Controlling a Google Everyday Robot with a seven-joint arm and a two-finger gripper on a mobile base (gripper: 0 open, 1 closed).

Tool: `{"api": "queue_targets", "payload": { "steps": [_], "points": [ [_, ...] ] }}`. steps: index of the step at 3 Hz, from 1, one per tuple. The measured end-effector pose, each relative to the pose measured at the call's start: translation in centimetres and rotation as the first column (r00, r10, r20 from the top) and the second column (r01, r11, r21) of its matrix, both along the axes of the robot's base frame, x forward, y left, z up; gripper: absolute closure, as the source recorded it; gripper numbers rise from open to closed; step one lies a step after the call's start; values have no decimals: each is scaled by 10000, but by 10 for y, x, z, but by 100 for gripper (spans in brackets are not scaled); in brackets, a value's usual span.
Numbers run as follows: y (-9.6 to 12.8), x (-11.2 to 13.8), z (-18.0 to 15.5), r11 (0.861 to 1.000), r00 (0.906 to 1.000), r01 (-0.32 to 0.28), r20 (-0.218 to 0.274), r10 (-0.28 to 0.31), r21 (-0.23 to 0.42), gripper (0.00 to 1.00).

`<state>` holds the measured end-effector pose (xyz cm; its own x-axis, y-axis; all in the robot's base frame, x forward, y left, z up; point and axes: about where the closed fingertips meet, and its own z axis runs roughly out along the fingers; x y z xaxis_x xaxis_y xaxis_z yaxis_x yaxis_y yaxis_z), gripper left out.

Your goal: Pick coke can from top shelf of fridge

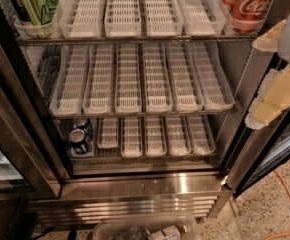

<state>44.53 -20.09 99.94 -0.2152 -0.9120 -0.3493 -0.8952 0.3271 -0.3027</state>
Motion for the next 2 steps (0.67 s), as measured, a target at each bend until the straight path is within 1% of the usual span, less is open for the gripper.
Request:
{"api": "queue_targets", "payload": {
  "steps": [1, 2],
  "points": [
    [0, 0, 0, 10000, 10000, 1, 0, -1, 2, 0],
    [-7, -11, -4, 9948, 9986, 524, -23, -524, 873, 0]
  ]
}}
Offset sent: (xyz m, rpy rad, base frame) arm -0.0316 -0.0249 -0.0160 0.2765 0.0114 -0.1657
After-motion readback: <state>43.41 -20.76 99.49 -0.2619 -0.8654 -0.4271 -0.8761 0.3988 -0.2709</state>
